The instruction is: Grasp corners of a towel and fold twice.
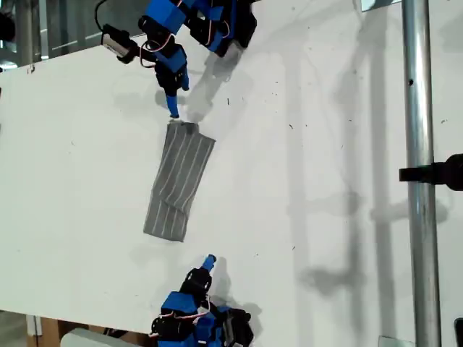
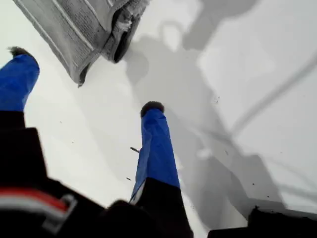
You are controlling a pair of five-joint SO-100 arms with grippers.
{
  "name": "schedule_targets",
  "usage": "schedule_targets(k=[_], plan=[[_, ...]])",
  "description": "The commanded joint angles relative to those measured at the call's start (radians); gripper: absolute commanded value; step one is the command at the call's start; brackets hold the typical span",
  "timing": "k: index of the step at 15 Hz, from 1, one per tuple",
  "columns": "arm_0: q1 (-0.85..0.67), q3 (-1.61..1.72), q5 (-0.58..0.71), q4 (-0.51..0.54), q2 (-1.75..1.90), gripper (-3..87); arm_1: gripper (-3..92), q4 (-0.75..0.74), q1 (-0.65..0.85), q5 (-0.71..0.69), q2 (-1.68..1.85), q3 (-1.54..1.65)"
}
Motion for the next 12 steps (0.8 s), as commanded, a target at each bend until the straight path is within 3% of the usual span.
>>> schedule_targets(k=[1,5,7,12], plan=[[0.084,0.219,-0.117,-0.066,0.336,-0.2,42.3,-0.123,-0.023,0.015,-0.161,-0.038],[0.112,0.385,-0.170,-0.071,0.638,-0.4,43.0,-0.341,-0.057,0.034,-0.617,-0.201],[0.126,0.472,-0.198,-0.015,0.850,-0.4,41.3,-0.442,-0.052,0.058,-0.713,-0.216],[0.138,0.508,-0.221,-0.014,0.871,-0.4,36.8,-0.548,-0.089,0.074,-1.025,-0.454]])
